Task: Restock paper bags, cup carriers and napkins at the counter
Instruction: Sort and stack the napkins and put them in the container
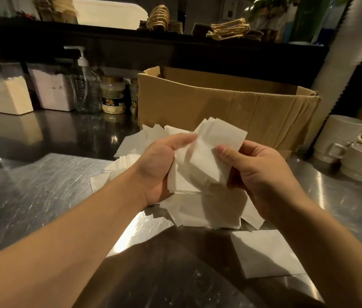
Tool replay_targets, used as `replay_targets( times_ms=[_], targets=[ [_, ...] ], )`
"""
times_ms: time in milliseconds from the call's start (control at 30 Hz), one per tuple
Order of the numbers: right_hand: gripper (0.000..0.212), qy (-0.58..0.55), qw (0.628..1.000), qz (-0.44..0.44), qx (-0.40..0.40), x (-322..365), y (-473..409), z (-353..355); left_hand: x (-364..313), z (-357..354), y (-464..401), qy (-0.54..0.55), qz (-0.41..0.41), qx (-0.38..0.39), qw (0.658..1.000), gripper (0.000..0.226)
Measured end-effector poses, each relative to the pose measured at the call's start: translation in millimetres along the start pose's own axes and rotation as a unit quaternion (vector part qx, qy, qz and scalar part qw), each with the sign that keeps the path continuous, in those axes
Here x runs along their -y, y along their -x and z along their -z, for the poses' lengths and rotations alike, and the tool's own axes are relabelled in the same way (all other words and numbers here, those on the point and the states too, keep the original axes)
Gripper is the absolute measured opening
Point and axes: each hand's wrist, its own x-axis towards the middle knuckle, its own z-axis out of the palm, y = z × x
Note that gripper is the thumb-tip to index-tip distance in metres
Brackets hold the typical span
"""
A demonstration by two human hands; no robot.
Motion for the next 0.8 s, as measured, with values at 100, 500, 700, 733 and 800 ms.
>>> replay_targets(
  times_ms=[100, 500, 700, 733, 800],
  targets=[
    [0.037, -0.001, 1.0, -0.007, -0.021, -3.0, 0.8, -3.6, 1.9, 1.9, -2.6, 0.006, 0.006, 0.024, 1.0, 0.048],
    [0.017, -0.097, 0.994, -0.032, 0.033, 5.1, 0.8, 3.8, -2.4, 0.9, 2.5, 0.014, 0.016, 0.037, 0.999, 0.063],
    [0.032, -0.064, 0.991, -0.014, 0.113, 9.4, 3.2, 3.7, -0.3, 0.0, 4.7, 0.011, 0.017, 0.038, 0.999, 0.055],
    [0.026, -0.048, 0.993, -0.012, 0.111, 7.3, 4.0, 2.0, 0.6, -0.9, 4.8, 0.018, 0.019, 0.042, 0.999, 0.057],
    [0.015, -0.008, 0.996, 0.0, 0.091, 3.1, 6.0, -2.2, 1.5, -2.7, 5.8, 0.028, 0.026, 0.049, 0.998, 0.054]
  ],
)
